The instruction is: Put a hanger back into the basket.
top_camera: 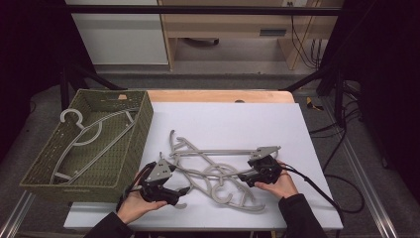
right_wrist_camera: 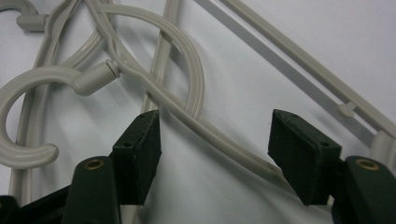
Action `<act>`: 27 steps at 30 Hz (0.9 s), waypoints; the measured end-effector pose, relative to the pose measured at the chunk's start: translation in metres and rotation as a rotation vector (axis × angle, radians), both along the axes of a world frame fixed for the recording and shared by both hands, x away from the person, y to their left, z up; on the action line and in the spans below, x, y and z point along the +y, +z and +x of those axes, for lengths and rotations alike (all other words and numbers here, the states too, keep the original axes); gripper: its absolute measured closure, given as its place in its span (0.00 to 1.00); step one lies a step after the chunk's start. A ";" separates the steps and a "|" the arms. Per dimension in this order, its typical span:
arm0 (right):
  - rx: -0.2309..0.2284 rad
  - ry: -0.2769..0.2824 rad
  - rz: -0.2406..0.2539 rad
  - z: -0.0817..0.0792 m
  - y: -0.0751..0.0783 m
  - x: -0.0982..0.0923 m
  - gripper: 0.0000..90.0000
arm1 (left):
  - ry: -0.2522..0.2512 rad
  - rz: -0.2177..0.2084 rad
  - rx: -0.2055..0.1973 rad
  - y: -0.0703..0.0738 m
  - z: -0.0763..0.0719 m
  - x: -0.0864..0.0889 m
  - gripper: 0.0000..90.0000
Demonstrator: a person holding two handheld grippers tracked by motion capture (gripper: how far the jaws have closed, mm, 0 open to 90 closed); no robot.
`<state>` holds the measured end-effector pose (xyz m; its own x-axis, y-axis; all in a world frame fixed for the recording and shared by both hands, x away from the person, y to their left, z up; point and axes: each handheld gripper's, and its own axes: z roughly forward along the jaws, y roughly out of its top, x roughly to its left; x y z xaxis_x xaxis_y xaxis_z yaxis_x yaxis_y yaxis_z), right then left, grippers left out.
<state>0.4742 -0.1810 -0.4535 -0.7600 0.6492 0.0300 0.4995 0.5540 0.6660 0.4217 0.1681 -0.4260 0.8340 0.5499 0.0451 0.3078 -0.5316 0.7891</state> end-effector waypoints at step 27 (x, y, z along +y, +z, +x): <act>-0.024 -0.026 0.056 -0.008 0.009 -0.010 0.32 | -0.049 0.176 0.088 -0.035 0.062 -0.042 0.39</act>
<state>0.4666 -0.1911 -0.4442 -0.7439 0.6665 0.0485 0.4964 0.5026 0.7078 0.4837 0.1265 -0.4612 0.8646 0.4985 0.0629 0.3416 -0.6750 0.6540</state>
